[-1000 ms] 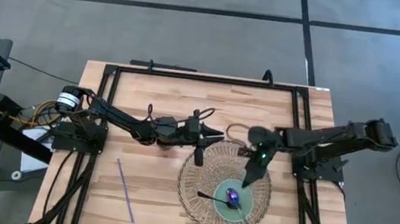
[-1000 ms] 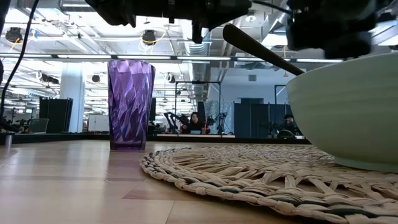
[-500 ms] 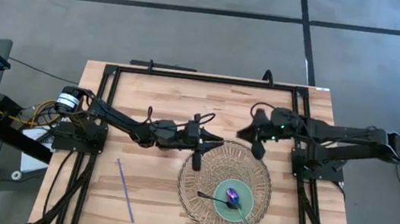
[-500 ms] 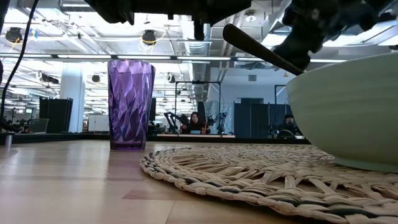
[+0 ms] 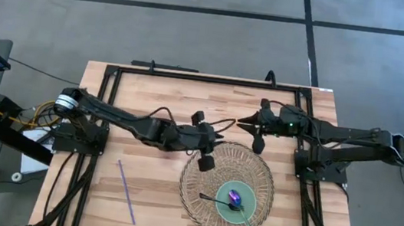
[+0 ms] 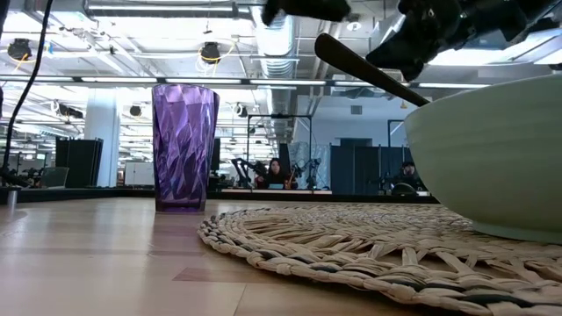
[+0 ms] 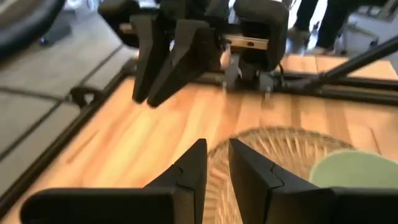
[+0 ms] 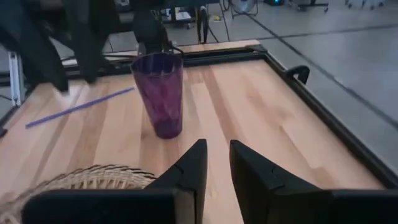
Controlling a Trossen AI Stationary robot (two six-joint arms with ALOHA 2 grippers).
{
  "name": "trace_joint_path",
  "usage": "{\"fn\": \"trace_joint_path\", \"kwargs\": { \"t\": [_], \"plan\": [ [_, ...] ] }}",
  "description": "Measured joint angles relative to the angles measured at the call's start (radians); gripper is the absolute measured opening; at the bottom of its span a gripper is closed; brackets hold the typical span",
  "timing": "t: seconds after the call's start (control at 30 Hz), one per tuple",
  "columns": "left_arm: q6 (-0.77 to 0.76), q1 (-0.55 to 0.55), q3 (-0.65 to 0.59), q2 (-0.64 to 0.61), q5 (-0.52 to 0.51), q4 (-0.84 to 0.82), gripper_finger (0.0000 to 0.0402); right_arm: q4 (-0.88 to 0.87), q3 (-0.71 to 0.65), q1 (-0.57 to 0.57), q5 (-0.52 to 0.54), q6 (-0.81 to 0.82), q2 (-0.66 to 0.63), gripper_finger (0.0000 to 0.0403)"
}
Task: Pick & Place Utensil
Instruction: Put the violet cup on the brown mat to the top left of the green bowl
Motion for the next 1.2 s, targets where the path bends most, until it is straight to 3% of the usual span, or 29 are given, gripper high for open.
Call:
{"fn": "trace_joint_path", "kwargs": {
  "t": [0.13,0.3,0.43,0.73,1.2],
  "plan": [
    [-0.138,-0.015,0.055,-0.040,-0.007,-0.234,0.0067,0.009,0.000,-0.016,0.000,-0.052,0.000,0.0063],
    [-0.322,-0.011,0.039,-0.105,-0.052,-0.514,0.0067,0.018,0.000,-0.052,0.000,-0.053,0.000,0.0063],
    [-0.424,-0.014,0.002,-0.141,-0.058,-0.638,0.0067,0.016,0.000,-0.072,0.000,-0.045,0.000,0.0063],
    [-0.460,-0.013,-0.108,-0.188,-0.023,-0.669,0.0075,0.010,0.000,-0.079,-0.002,-0.042,0.000,0.0063],
    [-0.482,-0.009,-0.114,-0.200,-0.016,-0.714,0.0135,0.006,0.000,-0.076,-0.003,-0.042,0.002,0.0063]
  ]
}}
